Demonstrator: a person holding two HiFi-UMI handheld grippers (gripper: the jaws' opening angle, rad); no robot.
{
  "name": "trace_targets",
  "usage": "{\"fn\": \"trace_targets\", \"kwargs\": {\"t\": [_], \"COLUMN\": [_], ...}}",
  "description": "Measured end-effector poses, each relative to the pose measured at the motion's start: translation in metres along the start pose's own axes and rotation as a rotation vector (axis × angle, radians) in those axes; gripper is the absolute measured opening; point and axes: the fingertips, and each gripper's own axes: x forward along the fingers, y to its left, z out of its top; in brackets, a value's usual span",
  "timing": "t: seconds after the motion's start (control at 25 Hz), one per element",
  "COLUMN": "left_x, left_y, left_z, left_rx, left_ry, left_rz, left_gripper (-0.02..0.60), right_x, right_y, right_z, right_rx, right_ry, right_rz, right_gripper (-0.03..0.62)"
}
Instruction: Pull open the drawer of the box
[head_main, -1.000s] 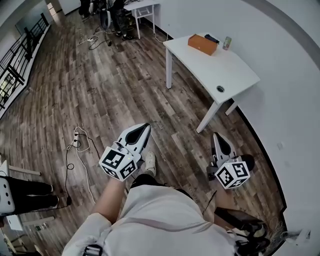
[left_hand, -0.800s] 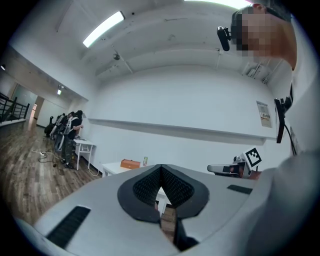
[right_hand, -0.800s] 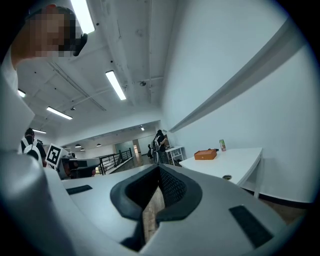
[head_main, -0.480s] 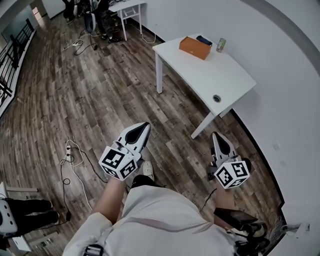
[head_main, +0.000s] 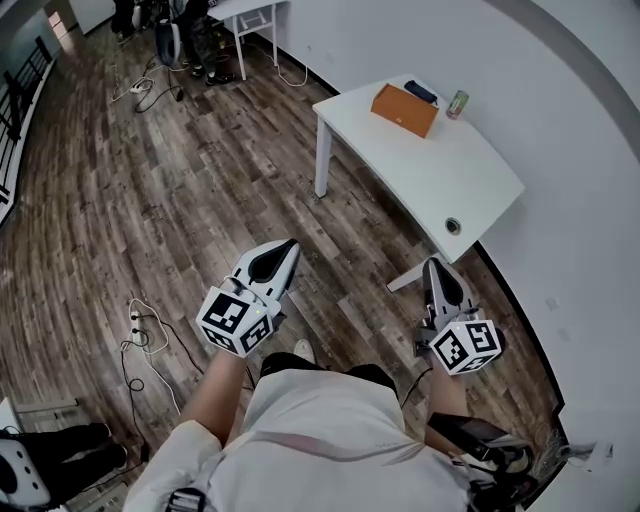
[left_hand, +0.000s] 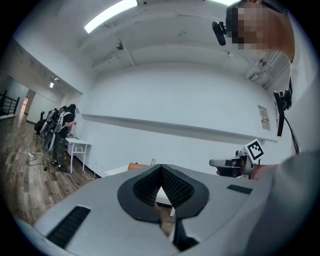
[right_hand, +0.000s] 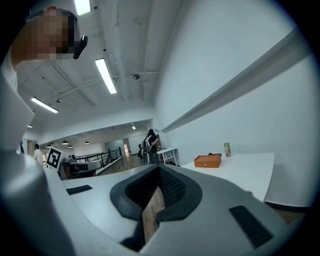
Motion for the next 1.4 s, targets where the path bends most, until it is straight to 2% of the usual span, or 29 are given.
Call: {"fn": "trace_targets", "kwargs": {"t": [0.32, 0.68, 1.12, 1.4], "left_x": [0.033, 0.107, 0.259, 0.355], "left_y": [0.051, 0.096, 0.135, 0.145], "left_z": [0.002, 0.011, 0.020, 0.022], "left_rx": [-0.008, 0.003, -0.014, -0.019], "left_ry": [0.019, 0.021, 0.043, 0.068], "left_rz": [-0.024, -0.031, -0.018, -0.019], "left_gripper": [0.011, 0.011, 0.011, 0.011], "right_x": [0.059, 0.135, 0.231, 0.281], "right_y": [-0.010, -0.058, -0.181, -0.261], "right_z": [0.004, 0.010, 0.037, 0.059], "right_rx": [0.002, 0.018, 0.040, 0.053], "right_ry": [0.019, 0.011, 0.034, 0.032], "right_rz": [-0.028, -0.024, -0.032, -0.025], "right_gripper": [0.003, 0.003, 0.003, 0.003]}}
